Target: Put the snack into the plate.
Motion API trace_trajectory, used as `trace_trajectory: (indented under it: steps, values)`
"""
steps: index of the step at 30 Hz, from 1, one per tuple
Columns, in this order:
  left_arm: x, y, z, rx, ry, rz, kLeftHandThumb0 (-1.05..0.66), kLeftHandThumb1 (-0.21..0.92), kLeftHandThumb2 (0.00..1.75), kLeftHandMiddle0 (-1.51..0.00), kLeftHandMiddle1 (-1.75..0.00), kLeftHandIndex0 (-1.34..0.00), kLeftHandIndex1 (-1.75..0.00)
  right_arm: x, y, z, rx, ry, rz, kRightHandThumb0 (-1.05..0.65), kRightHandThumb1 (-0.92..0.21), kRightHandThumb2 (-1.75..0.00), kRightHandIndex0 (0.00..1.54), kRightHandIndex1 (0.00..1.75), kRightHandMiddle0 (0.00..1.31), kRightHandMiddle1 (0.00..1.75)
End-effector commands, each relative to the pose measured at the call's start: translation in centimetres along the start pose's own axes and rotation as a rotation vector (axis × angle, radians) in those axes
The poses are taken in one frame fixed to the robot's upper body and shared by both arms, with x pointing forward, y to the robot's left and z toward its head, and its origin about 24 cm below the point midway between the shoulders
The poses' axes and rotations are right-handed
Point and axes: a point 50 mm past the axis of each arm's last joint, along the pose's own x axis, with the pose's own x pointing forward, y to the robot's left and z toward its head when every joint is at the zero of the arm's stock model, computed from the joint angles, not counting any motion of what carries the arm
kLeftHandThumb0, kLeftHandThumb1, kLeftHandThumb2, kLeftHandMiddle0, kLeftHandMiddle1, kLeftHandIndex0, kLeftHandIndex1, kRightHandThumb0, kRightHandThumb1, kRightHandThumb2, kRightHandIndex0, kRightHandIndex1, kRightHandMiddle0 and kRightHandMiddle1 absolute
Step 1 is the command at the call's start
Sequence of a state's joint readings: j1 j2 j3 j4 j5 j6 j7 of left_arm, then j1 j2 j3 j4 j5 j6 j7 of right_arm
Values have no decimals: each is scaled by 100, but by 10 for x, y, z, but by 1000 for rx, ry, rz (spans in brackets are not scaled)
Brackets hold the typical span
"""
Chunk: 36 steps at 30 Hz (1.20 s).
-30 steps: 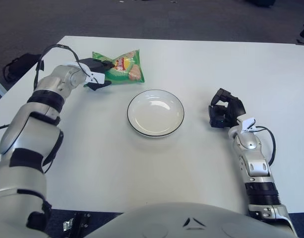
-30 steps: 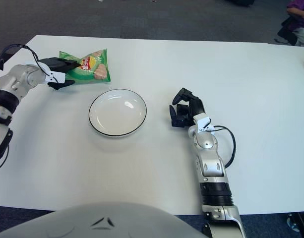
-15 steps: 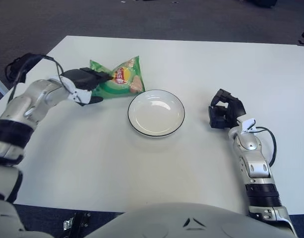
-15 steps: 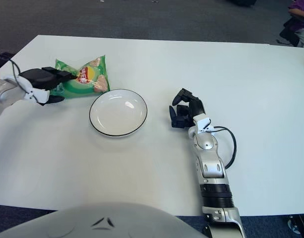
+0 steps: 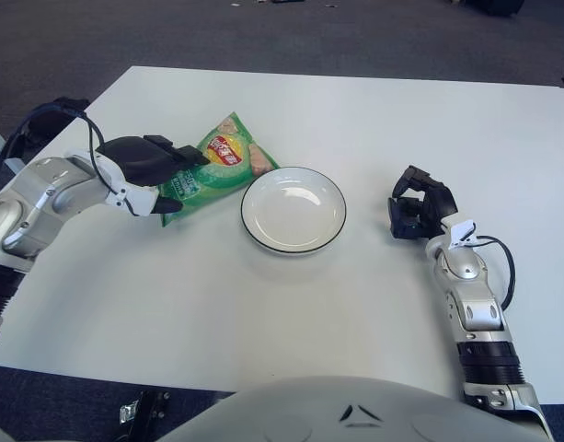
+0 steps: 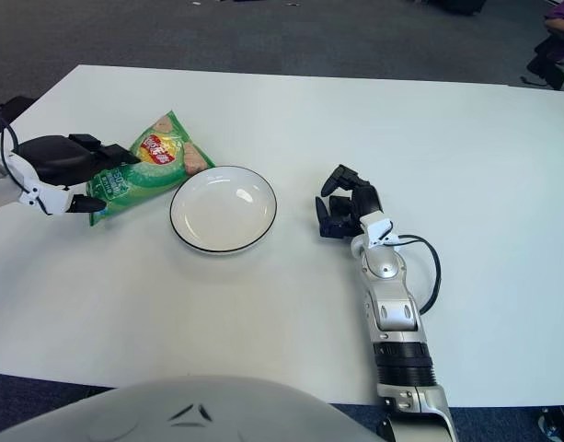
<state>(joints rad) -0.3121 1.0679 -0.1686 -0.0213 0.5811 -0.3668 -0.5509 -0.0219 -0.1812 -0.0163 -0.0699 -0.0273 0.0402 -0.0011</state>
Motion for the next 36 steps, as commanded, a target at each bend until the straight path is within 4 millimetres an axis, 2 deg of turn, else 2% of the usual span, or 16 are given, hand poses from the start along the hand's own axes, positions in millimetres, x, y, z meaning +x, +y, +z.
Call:
trace_trajectory:
  steps: [1,8,13,16,20,24,29,36]
  values:
    - [3,-1,-1,3,24,-9,-95,92,85,-26,-44,0,-70,-9,4,-24,12,120,15,-50,-27,-137,129,175,65,175]
    - [6,-2,-1,8,43,6,-95,92,84,-29,-43,0,-68,-8,3,-26,8,128,13,-50,-27,-137,130,175,65,175]
    - [9,-2,0,40,69,36,-96,92,87,-25,-39,0,-64,-8,2,-27,12,130,9,-50,-28,-136,129,175,65,175]
    - [12,-1,1,81,84,90,-95,92,87,-21,-35,0,-60,-8,1,-27,10,130,8,-50,-28,-136,129,175,65,175]
    - [23,4,7,125,132,331,-90,92,83,-16,-31,0,-57,-7,1,-28,7,133,10,-50,-28,-136,129,175,65,175]
    - [35,3,14,62,208,469,-87,92,77,-12,-23,0,-53,-7,2,-29,9,137,16,-50,-28,-136,128,175,65,175]
    - [43,0,19,-45,298,559,-87,92,72,-8,-17,0,-42,-5,2,-30,6,143,17,-50,-28,-136,128,175,65,175]
    - [53,0,28,-120,357,568,-92,92,66,-3,-11,0,-30,-5,3,-30,13,146,13,-50,-28,-136,128,175,64,175]
